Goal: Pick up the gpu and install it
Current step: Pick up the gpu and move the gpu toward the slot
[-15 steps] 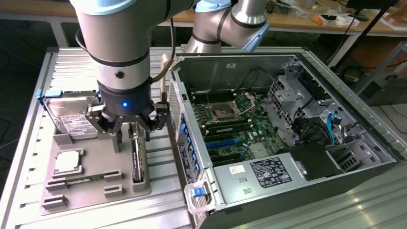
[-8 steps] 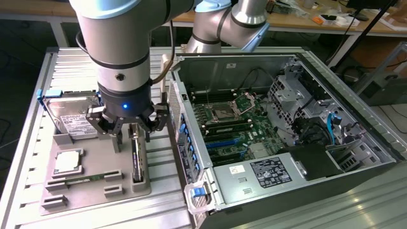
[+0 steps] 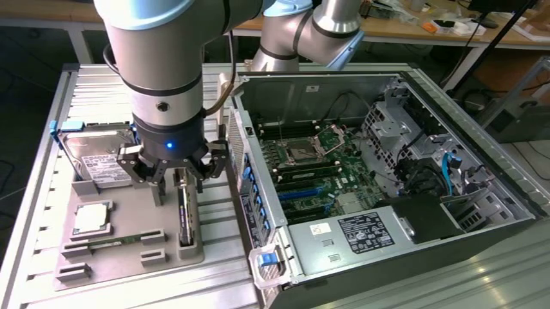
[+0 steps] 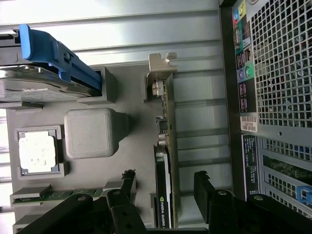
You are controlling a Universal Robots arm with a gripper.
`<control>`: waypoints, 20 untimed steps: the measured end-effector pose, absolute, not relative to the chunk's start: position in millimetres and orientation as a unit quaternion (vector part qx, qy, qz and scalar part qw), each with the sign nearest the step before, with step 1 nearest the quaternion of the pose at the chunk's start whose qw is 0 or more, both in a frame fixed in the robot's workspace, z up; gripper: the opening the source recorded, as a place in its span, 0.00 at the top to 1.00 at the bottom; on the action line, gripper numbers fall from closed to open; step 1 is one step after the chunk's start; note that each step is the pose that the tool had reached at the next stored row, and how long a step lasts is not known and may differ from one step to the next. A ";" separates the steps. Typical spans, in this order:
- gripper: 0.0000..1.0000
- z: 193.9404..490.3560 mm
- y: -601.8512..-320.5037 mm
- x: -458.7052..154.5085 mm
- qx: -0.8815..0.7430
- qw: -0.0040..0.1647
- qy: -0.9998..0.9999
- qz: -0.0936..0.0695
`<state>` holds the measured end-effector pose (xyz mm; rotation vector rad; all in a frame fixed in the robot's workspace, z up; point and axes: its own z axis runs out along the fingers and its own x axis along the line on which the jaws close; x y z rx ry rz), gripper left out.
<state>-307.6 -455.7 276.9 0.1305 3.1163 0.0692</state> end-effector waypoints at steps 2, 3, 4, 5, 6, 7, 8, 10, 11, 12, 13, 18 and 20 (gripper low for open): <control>0.40 276.4 -455.7 -307.5 0.042 0.011 0.999 0.022; 0.40 276.1 -455.7 -307.6 0.042 0.011 0.999 0.022; 0.40 275.9 -455.7 -307.6 0.042 0.011 0.999 0.022; 0.40 275.6 -455.7 -307.6 0.042 0.011 0.999 0.022; 0.40 275.4 -455.7 -307.6 0.042 0.011 0.999 0.022; 0.40 275.0 -455.7 -307.6 0.042 0.011 0.999 0.022; 0.40 274.6 -455.7 -307.5 0.042 0.011 0.999 0.022; 0.40 273.6 -455.7 -307.6 0.042 0.011 0.999 0.022; 0.40 273.4 -455.7 -307.6 0.042 0.011 0.999 0.022; 0.40 273.2 -455.7 -307.6 0.042 0.011 0.999 0.022; 0.40 272.8 -455.7 -307.6 0.042 0.011 0.999 0.022; 0.40 270.5 -455.7 -307.6 0.042 0.011 0.999 0.022; 0.40 269.8 -455.7 -307.6 0.042 0.011 0.999 0.022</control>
